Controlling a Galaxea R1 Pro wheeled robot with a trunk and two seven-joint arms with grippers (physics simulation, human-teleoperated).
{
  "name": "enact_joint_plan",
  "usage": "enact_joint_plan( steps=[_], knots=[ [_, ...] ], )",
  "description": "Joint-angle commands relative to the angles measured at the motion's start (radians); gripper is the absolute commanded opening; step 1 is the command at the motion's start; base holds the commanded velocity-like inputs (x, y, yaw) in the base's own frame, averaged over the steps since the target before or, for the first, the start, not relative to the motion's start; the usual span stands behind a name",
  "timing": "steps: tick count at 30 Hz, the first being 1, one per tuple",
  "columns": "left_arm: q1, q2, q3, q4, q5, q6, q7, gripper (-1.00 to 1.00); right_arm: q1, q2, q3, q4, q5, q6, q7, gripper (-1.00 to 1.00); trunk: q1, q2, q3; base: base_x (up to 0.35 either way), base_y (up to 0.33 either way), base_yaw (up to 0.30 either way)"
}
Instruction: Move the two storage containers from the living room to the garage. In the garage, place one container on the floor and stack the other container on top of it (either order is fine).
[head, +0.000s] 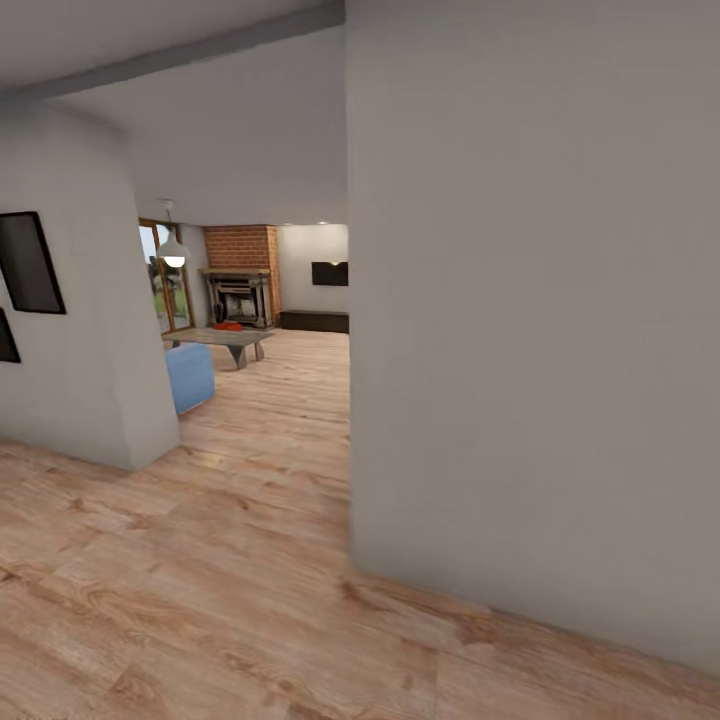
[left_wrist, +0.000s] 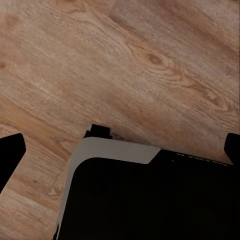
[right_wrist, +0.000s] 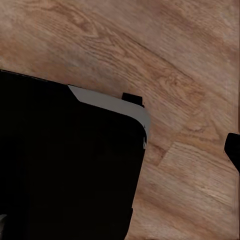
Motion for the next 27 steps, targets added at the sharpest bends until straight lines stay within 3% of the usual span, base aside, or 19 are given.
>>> enact_joint_plan(
  steps=[1, 12, 27],
  knots=[
    [-0.001, 0.0, -0.007, 0.001, 0.009, -0.003, -0.003, 1.0, -0.002, 0.0, 0.003, 0.003, 0.0, -0.006, 0.002, 1.0, 0.001, -0.001, -0.001, 0.323, 0.0, 0.254],
    [-0.001, 0.001, -0.007, 0.001, 0.01, -0.003, -0.003, 1.0, -0.002, 0.001, 0.002, 0.003, -0.001, -0.006, 0.002, 1.0, 0.001, -0.001, -0.001, 0.323, 0.0, 0.071],
    [-0.001, 0.001, -0.007, 0.001, 0.009, -0.004, -0.003, 1.0, -0.001, 0.001, 0.002, 0.003, 0.005, -0.014, 0.001, 1.0, 0.001, -0.001, -0.001, 0.323, 0.0, 0.262]
  ],
)
